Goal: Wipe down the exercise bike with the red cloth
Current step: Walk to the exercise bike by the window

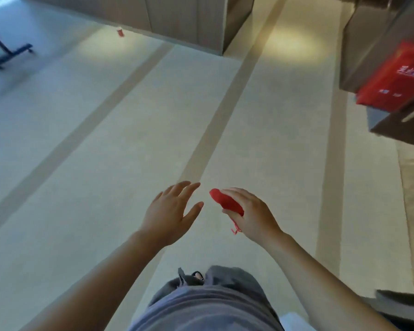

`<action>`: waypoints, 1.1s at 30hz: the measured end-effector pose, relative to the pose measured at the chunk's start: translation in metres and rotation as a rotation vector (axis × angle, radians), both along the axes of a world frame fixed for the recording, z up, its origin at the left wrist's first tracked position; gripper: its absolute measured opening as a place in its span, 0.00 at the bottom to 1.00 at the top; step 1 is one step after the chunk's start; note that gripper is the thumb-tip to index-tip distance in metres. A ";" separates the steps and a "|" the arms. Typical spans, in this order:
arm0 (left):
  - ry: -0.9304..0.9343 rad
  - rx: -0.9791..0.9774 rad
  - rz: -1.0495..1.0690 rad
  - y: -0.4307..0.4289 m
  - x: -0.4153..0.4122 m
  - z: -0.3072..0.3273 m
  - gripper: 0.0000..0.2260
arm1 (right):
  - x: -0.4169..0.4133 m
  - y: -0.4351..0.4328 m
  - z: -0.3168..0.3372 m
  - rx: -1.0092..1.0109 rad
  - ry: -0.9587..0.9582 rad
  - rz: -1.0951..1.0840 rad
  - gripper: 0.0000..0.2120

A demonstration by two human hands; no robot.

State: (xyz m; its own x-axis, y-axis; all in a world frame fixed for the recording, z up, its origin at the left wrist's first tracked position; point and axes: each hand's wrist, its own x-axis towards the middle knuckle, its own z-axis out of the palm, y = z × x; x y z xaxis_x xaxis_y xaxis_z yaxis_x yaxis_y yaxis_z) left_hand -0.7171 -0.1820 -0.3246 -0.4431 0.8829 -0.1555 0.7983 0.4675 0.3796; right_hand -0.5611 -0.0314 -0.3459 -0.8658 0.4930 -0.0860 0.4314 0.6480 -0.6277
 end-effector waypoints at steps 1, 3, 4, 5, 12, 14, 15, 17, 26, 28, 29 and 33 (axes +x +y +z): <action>0.000 -0.004 0.047 -0.004 -0.016 -0.004 0.27 | -0.020 0.002 -0.003 -0.012 -0.011 0.036 0.21; -0.016 -0.011 0.121 -0.007 -0.044 -0.012 0.26 | -0.058 0.007 -0.012 -0.034 -0.030 0.101 0.21; -0.034 -0.010 0.157 -0.006 -0.058 -0.016 0.26 | -0.076 0.011 -0.017 -0.047 -0.044 0.123 0.21; -0.056 -0.007 0.192 -0.004 -0.070 -0.020 0.26 | -0.093 0.015 -0.021 -0.063 -0.057 0.136 0.21; -0.123 -0.018 0.296 0.052 -0.190 -0.045 0.24 | -0.227 0.074 -0.048 -0.100 -0.101 0.179 0.18; -0.118 -0.037 0.314 0.075 -0.234 -0.044 0.24 | -0.274 0.099 -0.049 -0.105 -0.114 0.196 0.19; -0.109 -0.050 0.323 0.085 -0.256 -0.043 0.25 | -0.298 0.111 -0.048 -0.105 -0.119 0.205 0.19; -0.094 -0.066 0.350 0.103 -0.301 -0.038 0.25 | -0.346 0.134 -0.045 -0.091 -0.113 0.231 0.21; -0.092 -0.033 0.649 0.100 -0.478 -0.020 0.26 | -0.579 0.159 -0.042 -0.062 -0.104 0.502 0.22; -0.090 -0.003 0.749 0.087 -0.521 -0.022 0.25 | -0.639 0.151 -0.042 -0.075 -0.099 0.560 0.22; -0.090 0.014 0.791 0.081 -0.544 -0.024 0.25 | -0.669 0.146 -0.042 -0.079 -0.093 0.587 0.21; -0.102 0.053 0.849 0.064 -0.649 -0.032 0.25 | -0.790 0.127 -0.039 -0.086 -0.067 0.630 0.19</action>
